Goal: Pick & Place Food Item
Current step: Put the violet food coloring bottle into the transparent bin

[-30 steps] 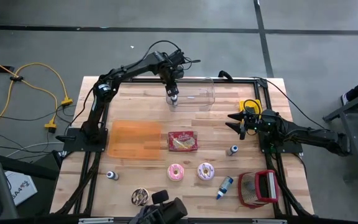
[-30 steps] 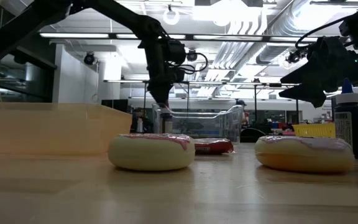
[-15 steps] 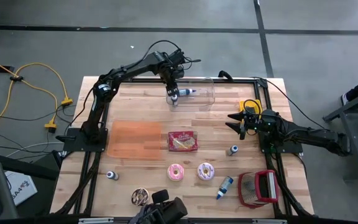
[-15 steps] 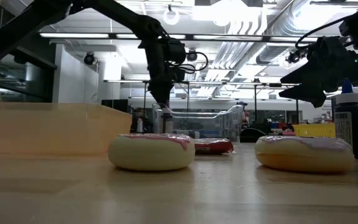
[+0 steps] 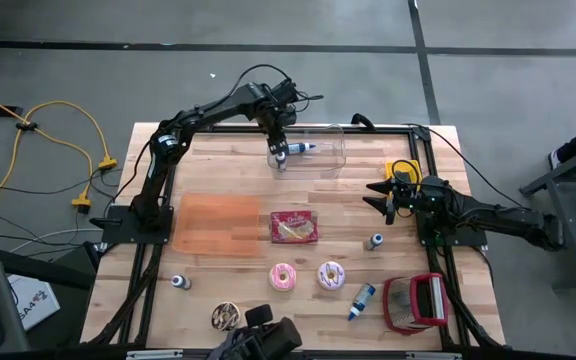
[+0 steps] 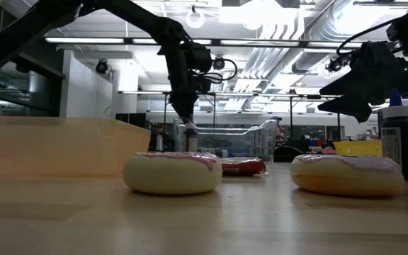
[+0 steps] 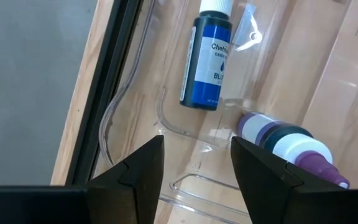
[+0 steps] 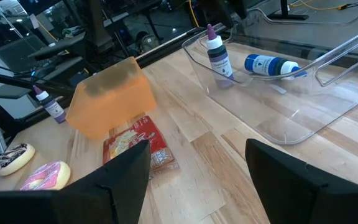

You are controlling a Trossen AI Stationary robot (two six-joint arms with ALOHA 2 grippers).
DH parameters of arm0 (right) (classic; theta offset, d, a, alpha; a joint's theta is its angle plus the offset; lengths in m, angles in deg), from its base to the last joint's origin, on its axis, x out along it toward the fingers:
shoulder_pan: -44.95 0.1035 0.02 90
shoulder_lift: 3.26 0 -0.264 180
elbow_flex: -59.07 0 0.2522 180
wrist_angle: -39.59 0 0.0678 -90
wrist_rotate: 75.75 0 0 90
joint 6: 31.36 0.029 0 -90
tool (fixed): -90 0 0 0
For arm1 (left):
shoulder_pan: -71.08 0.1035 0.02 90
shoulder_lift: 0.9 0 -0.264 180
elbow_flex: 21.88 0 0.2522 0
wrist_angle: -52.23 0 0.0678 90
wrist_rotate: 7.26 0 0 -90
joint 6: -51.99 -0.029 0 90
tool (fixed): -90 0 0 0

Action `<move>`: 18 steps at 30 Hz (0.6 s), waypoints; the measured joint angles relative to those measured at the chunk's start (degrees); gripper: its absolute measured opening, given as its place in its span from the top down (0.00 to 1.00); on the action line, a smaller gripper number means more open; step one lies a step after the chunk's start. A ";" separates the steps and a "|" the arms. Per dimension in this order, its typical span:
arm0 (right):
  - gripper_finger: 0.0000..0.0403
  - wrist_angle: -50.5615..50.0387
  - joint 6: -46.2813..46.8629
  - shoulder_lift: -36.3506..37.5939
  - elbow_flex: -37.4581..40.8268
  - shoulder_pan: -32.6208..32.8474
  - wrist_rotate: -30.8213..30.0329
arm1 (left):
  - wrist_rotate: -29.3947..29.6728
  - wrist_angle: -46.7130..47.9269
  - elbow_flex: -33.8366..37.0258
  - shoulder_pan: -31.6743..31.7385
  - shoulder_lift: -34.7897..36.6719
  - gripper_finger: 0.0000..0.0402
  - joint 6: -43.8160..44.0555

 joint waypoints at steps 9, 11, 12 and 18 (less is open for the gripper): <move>0.38 0.00 0.02 0.01 0.00 -0.01 0.02 | -1.81 -3.81 0.00 -0.33 1.94 0.55 -2.50; 0.38 0.00 0.01 0.00 0.00 -0.02 0.00 | -2.10 -4.81 0.00 -0.56 2.98 0.55 -3.04; 0.38 0.00 0.02 0.00 0.00 0.00 0.02 | -2.11 -4.75 0.00 -0.59 3.57 0.55 -3.16; 0.38 0.00 0.01 0.00 0.00 -0.02 0.00 | -2.07 -4.81 0.00 -1.12 7.05 0.55 -3.19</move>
